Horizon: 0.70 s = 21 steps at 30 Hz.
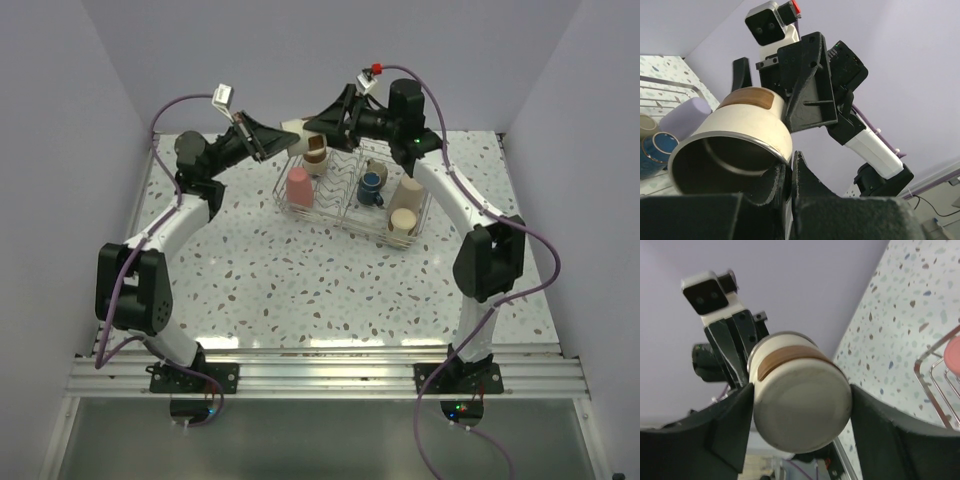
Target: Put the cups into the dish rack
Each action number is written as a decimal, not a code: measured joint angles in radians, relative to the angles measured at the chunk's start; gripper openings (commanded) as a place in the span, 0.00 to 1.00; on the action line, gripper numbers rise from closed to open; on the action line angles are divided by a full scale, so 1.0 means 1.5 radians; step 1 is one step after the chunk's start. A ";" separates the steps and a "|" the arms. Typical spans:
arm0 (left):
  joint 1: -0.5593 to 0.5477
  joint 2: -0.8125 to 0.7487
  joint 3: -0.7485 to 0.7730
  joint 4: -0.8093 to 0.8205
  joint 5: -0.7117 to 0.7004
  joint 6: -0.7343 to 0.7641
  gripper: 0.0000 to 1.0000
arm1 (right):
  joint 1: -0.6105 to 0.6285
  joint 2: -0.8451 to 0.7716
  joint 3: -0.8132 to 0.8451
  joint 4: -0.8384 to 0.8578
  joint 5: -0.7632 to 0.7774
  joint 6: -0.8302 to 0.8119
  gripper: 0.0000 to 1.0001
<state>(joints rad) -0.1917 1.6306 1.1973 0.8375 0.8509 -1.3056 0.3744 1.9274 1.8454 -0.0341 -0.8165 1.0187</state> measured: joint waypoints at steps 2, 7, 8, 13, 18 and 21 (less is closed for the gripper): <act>0.004 0.000 -0.007 0.006 -0.005 -0.005 0.00 | -0.003 0.002 0.001 0.006 -0.002 0.006 0.40; 0.004 0.000 -0.009 0.007 -0.012 -0.007 0.18 | -0.004 0.002 0.001 0.010 -0.003 0.012 0.01; 0.003 0.000 -0.009 0.005 -0.013 -0.006 0.27 | -0.004 0.002 0.001 0.009 -0.003 0.011 0.00; -0.001 -0.003 -0.002 -0.090 -0.022 0.050 0.66 | -0.001 0.002 0.006 -0.042 0.005 -0.026 0.00; 0.003 -0.006 0.064 -0.393 -0.115 0.197 1.00 | 0.000 0.026 0.126 -0.251 0.105 -0.173 0.00; 0.010 -0.018 0.078 -0.526 -0.176 0.259 1.00 | 0.001 0.028 0.184 -0.362 0.209 -0.269 0.00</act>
<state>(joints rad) -0.1768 1.6032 1.3140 0.0479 0.5865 -0.9165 0.3752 1.9701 2.1212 -0.5777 -0.5026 0.6151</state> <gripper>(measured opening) 0.997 0.699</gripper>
